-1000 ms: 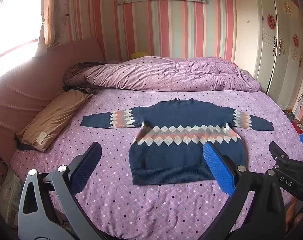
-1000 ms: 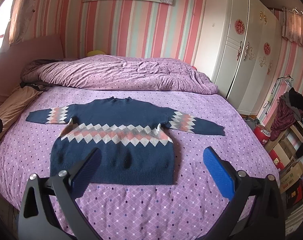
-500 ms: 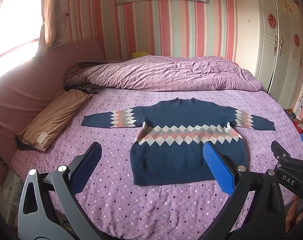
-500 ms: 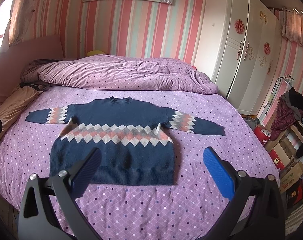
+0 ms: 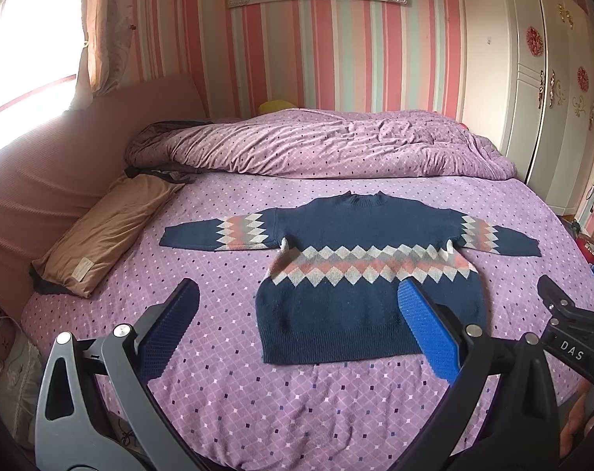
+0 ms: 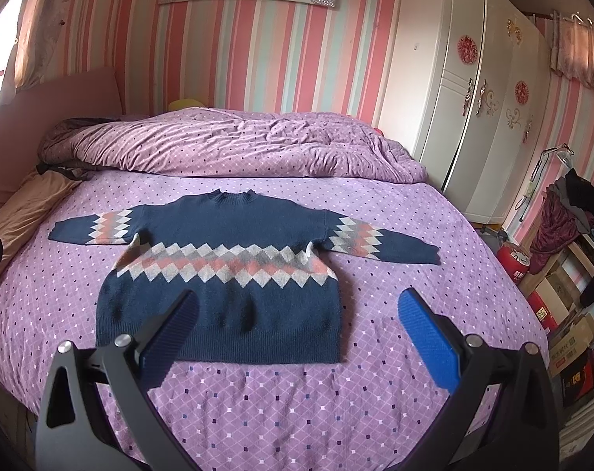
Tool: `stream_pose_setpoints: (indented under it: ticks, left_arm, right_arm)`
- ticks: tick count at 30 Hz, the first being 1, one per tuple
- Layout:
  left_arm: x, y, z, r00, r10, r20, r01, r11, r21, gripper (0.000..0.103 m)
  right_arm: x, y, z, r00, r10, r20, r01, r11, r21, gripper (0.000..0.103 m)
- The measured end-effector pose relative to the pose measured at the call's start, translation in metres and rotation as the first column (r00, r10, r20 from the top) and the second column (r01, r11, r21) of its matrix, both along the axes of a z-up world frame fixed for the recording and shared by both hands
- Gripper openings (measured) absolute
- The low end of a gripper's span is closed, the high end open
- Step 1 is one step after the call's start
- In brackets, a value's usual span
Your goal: Fold small clothes
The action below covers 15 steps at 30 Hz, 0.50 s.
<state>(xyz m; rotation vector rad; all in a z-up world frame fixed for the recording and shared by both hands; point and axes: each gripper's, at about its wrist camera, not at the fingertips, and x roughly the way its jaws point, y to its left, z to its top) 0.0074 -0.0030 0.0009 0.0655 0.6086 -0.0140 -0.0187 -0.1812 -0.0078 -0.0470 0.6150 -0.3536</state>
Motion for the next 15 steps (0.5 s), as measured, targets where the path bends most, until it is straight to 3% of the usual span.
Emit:
stream_pose_setpoints:
  ticks: [15]
  left_arm:
    - [-0.0044,0.0097,-0.0072,1.0,0.016,0.009,-0.016,1.0,-0.002,0.1]
  right_arm:
    - [-0.0038,-0.0037,0.0066,1.0,0.003,0.01,-0.003,1.0,0.012,0.102]
